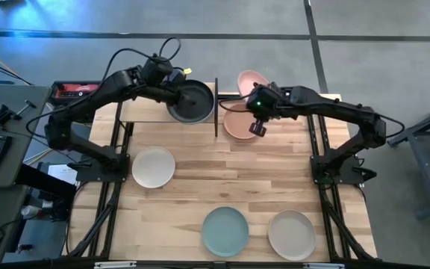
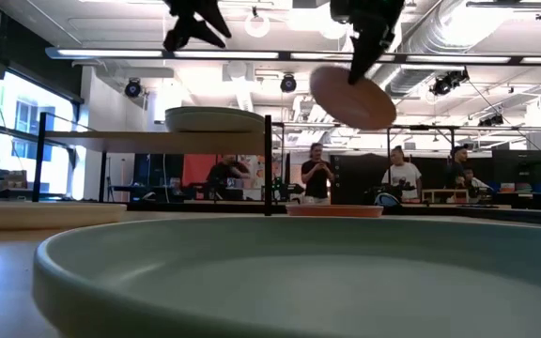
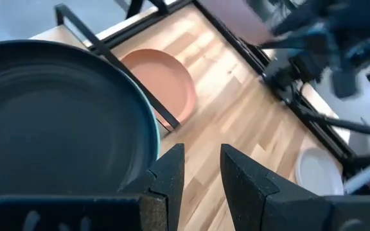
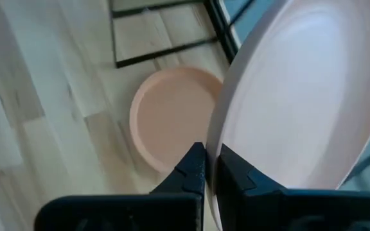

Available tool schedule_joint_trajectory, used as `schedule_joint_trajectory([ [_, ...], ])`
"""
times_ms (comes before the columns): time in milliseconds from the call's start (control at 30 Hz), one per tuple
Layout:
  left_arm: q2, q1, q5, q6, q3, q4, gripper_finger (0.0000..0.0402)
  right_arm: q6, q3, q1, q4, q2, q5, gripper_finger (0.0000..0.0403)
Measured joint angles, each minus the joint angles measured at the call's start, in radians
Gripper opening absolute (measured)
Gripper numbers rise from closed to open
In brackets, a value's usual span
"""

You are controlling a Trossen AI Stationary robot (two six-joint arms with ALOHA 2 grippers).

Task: Place and stack plates onto a shelf
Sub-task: Stack the light orange plate on top of the black plate on the shelf

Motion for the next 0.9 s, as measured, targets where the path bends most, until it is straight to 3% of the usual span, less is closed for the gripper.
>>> schedule_joint_trajectory([
  [433,0.105,0.025,-0.033,-0.235,0.0,0.171,0.009,-0.493,0.1,-0.001,-0.133,0.0,0.004,0.0],
  [900,0.193,0.025,-0.042,-0.375,0.0,0.286,0.009,-0.71,0.1,0.052,-0.23,0.001,-0.014,0.0],
])
